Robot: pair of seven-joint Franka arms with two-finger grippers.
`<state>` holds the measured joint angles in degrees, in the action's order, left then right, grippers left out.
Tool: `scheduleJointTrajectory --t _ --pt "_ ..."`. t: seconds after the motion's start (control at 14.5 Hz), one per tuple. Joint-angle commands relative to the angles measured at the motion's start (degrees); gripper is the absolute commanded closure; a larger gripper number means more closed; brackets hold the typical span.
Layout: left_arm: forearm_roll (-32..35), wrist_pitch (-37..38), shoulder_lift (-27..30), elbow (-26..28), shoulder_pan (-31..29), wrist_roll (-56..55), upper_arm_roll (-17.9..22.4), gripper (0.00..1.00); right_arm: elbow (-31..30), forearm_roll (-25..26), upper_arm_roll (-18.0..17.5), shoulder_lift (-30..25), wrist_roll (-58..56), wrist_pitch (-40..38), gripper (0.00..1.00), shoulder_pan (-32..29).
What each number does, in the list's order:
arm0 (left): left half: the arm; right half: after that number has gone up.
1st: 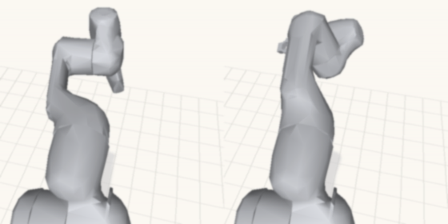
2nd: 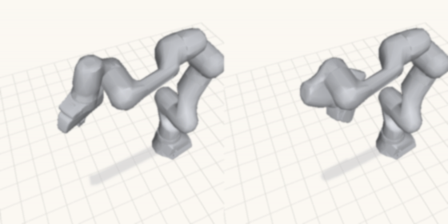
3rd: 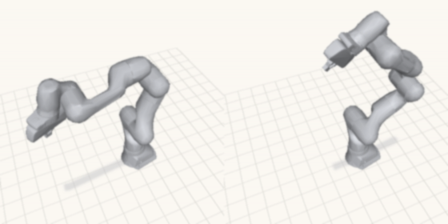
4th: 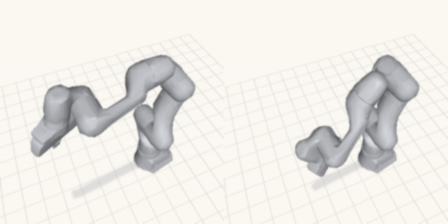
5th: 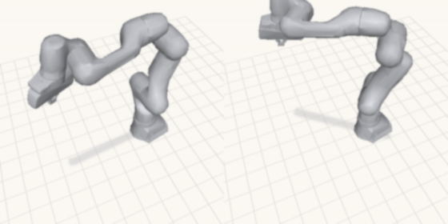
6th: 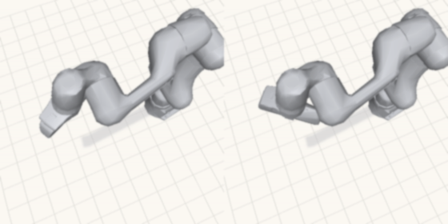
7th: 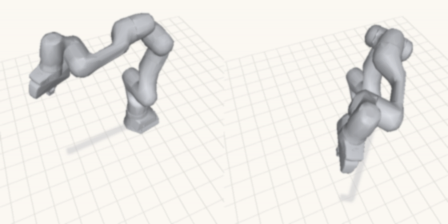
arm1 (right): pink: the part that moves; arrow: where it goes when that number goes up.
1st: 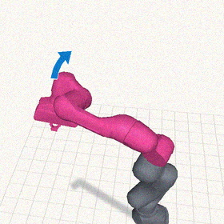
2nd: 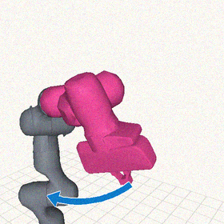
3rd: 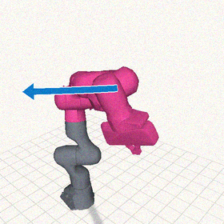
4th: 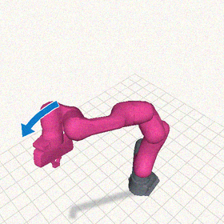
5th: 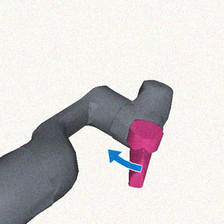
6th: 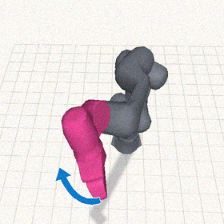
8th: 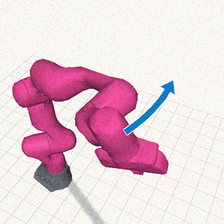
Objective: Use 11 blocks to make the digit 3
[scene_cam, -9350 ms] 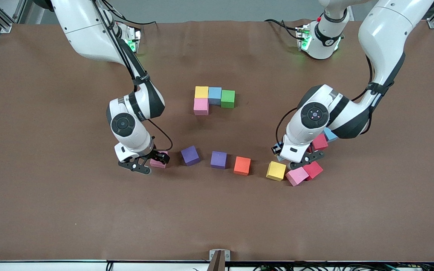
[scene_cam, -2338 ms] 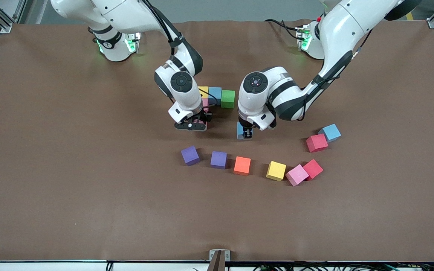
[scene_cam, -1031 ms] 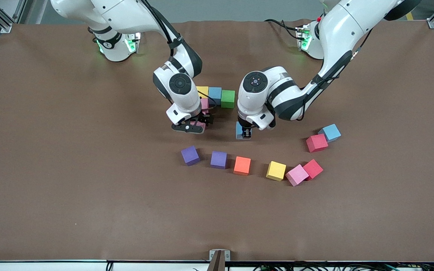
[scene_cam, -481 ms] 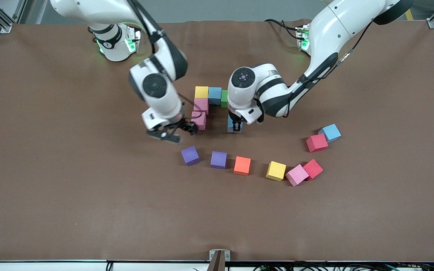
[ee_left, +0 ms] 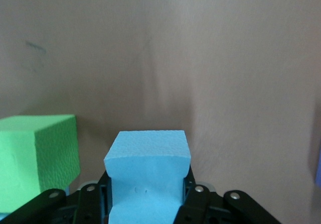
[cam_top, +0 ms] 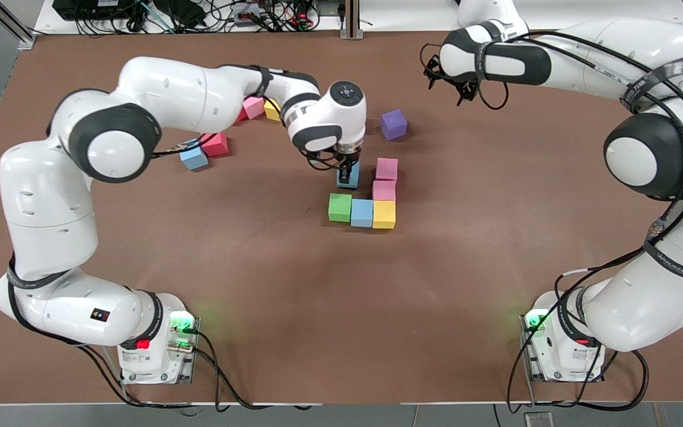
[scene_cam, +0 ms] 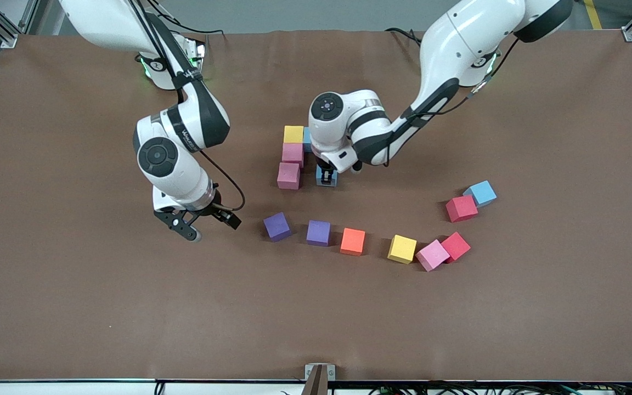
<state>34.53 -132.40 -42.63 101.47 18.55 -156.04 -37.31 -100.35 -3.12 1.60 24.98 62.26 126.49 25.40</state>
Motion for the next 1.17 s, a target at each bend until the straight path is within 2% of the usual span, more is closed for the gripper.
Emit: scheduleJointTrajectory --t 0.0,0.21,0.55,0.76,1.1 --pt "0.2 -0.8 -1.5 -1.7 2.6 -3.5 1.9 0.66 11.9 -0.7 -0.9 8.5 6.3 -5.3 0.00 -0.6" --pt "0.4 -0.8 -2.9 -4.4 3.2 -3.5 2.0 0.65 15.8 -6.6 -0.9 11.4 7.2 -6.1 0.00 0.0" --pt "0.2 -0.8 -4.4 -7.0 5.5 -3.7 3.9 0.64 15.8 -6.8 -1.1 14.3 11.3 -4.6 0.00 4.0" --pt "0.2 -0.9 -4.9 -7.0 6.3 -5.1 4.0 0.64 15.8 -6.9 -1.1 16.8 17.2 -0.1 0.00 5.7" --pt "0.1 -1.8 -5.3 -7.7 6.4 -5.2 4.0 0.63 15.6 -6.6 -1.1 17.9 19.0 0.6 0.00 6.9"
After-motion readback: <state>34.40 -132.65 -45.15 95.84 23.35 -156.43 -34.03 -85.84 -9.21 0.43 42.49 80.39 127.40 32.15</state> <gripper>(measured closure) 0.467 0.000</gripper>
